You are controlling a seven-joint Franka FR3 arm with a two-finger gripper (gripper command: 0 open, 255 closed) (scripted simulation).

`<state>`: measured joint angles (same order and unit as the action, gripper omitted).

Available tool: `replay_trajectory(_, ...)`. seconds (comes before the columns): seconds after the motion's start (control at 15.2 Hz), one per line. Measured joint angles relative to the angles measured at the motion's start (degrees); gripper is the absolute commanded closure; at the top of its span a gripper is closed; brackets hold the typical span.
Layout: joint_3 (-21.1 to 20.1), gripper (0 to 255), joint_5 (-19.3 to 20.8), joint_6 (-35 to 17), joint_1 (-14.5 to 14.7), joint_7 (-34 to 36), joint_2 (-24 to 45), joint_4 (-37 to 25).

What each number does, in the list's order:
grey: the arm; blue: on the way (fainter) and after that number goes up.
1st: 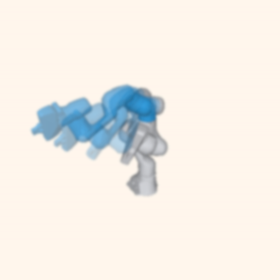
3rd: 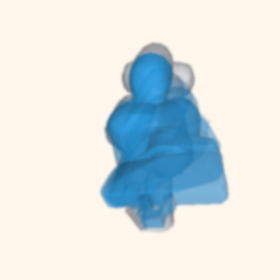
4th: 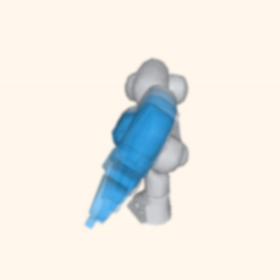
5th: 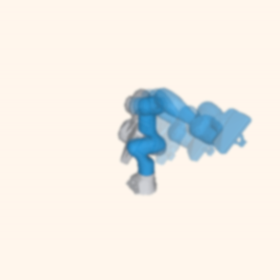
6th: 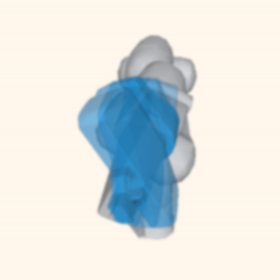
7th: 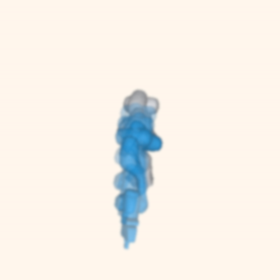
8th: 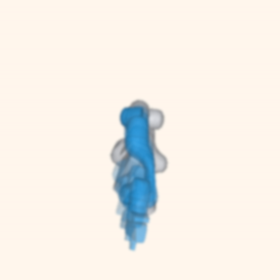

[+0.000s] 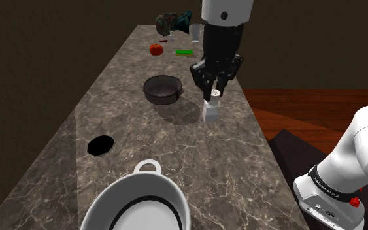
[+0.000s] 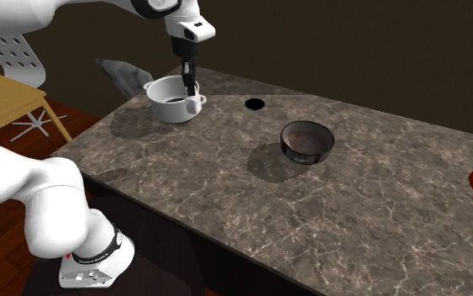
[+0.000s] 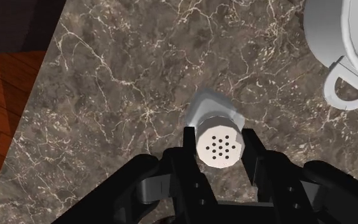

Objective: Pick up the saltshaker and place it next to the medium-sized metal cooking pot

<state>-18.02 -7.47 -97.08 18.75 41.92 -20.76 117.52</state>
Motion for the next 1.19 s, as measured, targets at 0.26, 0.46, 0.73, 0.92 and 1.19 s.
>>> replay_trajectory(0.26,-3.71,255,-1.65,0.27,2.1,5.35,-1.0,0.16)
replay_trajectory(0.46,-6.69,255,-2.81,0.02,3.62,9.47,-1.29,0.22)
replay_trajectory(0.73,-10.61,255,-3.77,0.34,5.23,14.91,-0.43,-1.58)
replay_trajectory(0.92,-13.93,255,-4.08,-0.04,6.32,19.28,1.06,-3.2)
replay_trajectory(1.19,-19.23,255,-3.61,-0.15,7.71,26.48,4.47,-7.05)
